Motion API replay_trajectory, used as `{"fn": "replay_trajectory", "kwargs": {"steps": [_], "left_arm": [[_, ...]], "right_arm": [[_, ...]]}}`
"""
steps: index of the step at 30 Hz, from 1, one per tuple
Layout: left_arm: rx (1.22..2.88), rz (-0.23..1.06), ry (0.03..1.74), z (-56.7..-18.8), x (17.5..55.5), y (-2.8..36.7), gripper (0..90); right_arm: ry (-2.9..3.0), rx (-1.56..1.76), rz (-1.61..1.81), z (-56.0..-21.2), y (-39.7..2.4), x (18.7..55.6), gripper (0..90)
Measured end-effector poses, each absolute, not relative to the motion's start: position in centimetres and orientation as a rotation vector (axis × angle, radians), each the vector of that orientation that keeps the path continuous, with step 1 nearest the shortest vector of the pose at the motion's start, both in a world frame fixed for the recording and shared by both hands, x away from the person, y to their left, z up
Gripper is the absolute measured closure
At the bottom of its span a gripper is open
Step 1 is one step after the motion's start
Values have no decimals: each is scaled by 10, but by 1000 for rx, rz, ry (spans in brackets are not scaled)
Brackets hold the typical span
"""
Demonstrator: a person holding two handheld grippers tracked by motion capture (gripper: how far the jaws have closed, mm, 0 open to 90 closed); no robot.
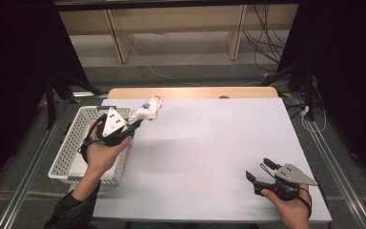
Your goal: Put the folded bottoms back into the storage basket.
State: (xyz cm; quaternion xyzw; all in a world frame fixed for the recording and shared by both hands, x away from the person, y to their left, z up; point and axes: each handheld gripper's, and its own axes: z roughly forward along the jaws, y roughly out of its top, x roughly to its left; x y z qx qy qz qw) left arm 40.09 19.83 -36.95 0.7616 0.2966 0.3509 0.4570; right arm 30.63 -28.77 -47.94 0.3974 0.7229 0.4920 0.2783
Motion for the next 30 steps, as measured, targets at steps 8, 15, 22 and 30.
{"fn": "replay_trajectory", "kwargs": {"steps": [8,15,22,30], "left_arm": [[1868,869,743,-369,401,203,765],[1857,878,753,-367,400,208,765],[1850,886,761,-365,399,213,765],[1844,891,772,-365,398,218,765]], "right_arm": [[1941,1070,1318,-479,-288,306,194],[1939,1065,1322,-480,-288,306,194],[1940,1069,1318,-479,-288,306,194],[1938,1071,1325,-480,-287,307,194]]}}
